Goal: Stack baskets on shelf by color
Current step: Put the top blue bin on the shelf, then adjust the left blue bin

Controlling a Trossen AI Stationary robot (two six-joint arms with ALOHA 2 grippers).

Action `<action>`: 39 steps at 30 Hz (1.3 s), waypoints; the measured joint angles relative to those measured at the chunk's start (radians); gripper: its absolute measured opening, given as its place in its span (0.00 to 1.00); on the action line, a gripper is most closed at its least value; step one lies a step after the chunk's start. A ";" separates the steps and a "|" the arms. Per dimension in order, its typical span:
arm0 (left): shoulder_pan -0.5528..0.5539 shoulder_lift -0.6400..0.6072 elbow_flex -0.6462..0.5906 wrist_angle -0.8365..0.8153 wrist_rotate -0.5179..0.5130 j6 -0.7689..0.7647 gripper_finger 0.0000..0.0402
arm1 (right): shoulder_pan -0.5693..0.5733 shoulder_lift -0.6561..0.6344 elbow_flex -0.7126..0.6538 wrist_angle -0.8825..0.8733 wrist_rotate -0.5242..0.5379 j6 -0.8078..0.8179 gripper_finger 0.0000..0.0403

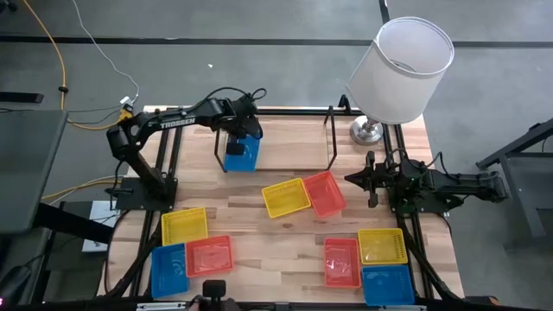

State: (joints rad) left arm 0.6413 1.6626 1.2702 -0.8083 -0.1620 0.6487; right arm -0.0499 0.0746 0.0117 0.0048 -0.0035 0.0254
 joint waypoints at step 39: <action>-0.080 -0.208 -0.003 0.129 0.195 -0.320 0.30 | 0.000 0.000 0.000 0.000 0.000 0.000 0.00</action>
State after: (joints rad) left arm 0.5614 1.4542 1.2676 -0.6795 0.0329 0.3288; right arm -0.0499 0.0746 0.0119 0.0048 -0.0032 0.0254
